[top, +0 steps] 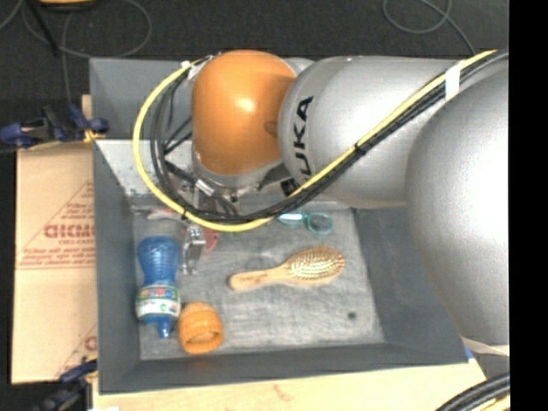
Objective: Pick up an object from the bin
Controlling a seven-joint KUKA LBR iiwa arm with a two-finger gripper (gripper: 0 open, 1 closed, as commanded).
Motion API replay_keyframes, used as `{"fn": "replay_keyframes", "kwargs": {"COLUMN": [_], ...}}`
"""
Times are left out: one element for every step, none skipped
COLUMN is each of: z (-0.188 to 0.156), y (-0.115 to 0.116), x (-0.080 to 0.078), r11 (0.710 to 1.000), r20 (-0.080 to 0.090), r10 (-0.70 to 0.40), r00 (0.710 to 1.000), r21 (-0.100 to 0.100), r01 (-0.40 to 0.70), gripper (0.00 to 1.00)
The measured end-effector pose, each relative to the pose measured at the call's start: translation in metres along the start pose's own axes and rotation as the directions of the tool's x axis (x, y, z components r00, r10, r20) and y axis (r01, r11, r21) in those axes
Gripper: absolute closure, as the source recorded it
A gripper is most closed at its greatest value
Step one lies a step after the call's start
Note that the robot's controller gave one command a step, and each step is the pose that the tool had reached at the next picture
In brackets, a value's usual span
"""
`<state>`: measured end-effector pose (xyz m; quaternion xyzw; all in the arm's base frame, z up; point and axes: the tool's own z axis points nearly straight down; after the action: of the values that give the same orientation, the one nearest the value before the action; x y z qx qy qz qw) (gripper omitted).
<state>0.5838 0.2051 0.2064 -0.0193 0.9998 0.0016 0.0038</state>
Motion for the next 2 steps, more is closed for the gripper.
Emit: {"fn": "replay_keyframes", "kwargs": {"z": [0.020,0.052], "y": [-0.016,-0.023], "x": [0.031,0.031], "r11": [0.994,0.952], "r20": [-0.004,-0.004], "r10": [-0.107,-0.305], "r00": [0.994,0.952], "r21": [0.003,0.001], "r01": [0.107,0.305], "gripper": [0.00,0.00]}}
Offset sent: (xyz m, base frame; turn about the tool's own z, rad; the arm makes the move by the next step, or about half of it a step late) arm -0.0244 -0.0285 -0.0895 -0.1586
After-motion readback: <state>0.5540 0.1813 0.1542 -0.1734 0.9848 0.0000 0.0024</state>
